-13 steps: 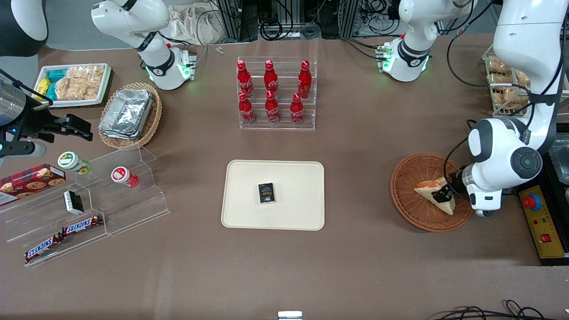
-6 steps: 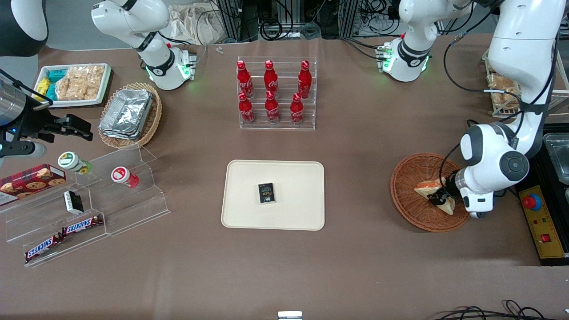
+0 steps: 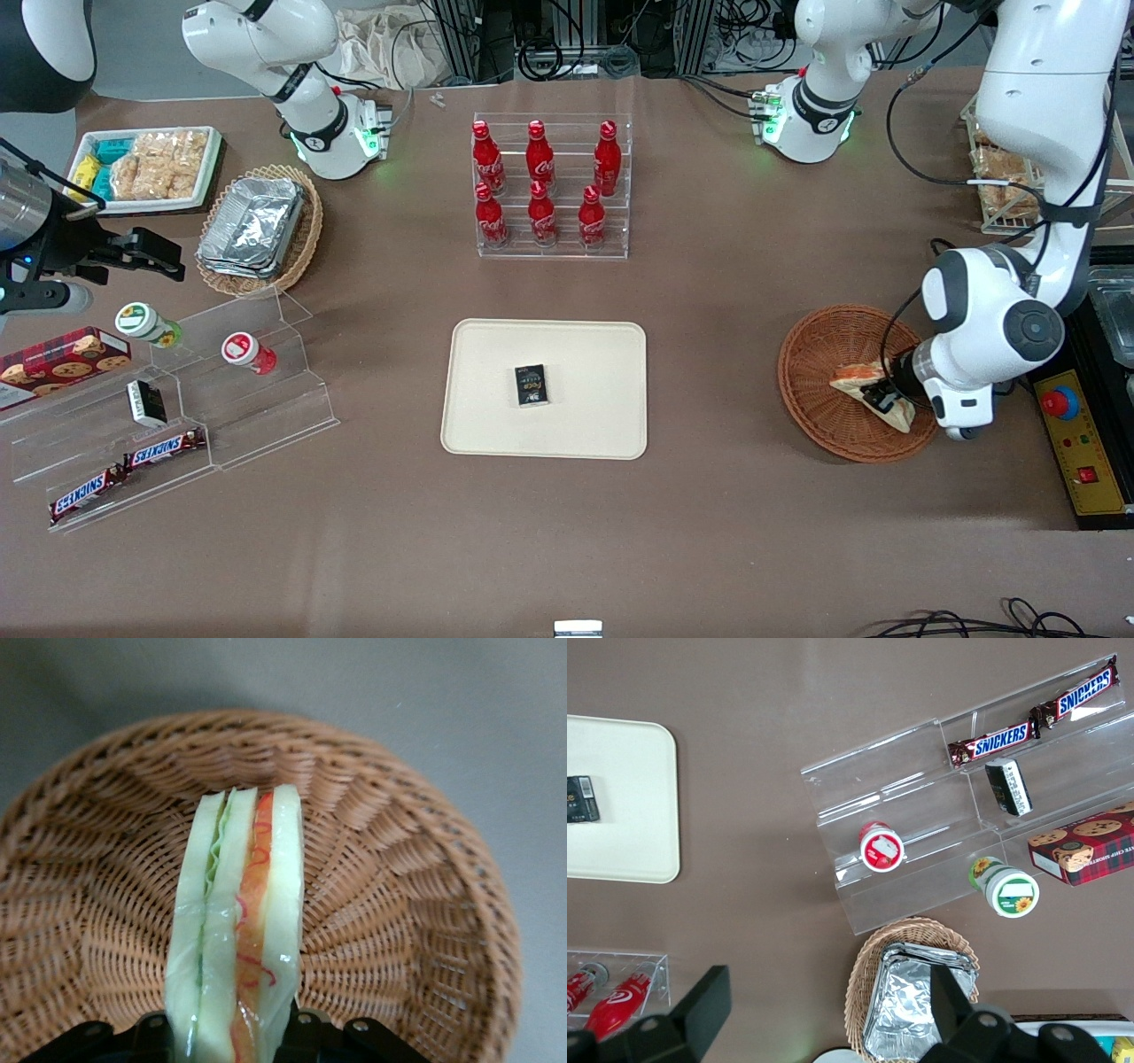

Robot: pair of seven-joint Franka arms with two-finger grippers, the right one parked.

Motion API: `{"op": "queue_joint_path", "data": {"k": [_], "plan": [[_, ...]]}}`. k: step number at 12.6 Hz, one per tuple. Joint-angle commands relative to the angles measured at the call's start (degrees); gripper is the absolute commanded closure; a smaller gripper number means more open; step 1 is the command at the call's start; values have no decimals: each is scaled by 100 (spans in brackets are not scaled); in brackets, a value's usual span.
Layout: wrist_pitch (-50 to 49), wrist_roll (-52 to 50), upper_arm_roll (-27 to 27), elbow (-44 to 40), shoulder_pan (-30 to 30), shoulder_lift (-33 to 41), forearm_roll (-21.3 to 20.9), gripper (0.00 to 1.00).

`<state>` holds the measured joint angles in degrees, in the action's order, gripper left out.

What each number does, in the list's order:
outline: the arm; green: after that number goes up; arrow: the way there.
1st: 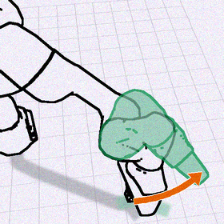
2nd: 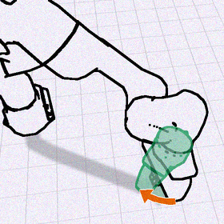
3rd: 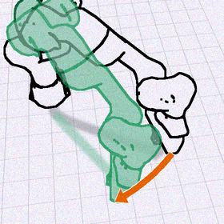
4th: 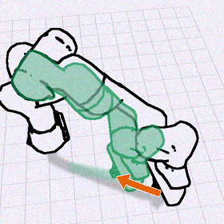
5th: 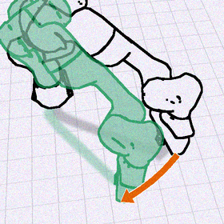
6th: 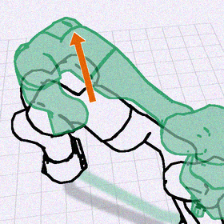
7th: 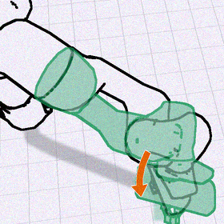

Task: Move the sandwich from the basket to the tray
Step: 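Lift the sandwich and carry it with the left gripper to the tray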

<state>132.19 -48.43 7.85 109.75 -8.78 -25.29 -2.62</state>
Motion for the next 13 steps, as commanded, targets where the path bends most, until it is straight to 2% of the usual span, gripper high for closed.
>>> {"op": "queue_joint_path", "data": {"k": [1, 3, 6, 7, 9, 10, 13], "plan": [[-1401, 17, 67, -996, 16, 156, -63, 100], [-2334, 201, 207, -1822, 78, 182, -46, 100], [-3478, 333, 935, -3184, 121, 112, -46, 100], [-3489, 482, 1120, -3328, 261, 112, -46, 100], [-3411, 1060, 1219, -3364, 909, -19, -46, 100], [-3297, 1359, 1219, -3425, 1322, -246, -63, 100], [-2587, 1319, 1210, -3881, 2395, -1247, -458, 100]]}}
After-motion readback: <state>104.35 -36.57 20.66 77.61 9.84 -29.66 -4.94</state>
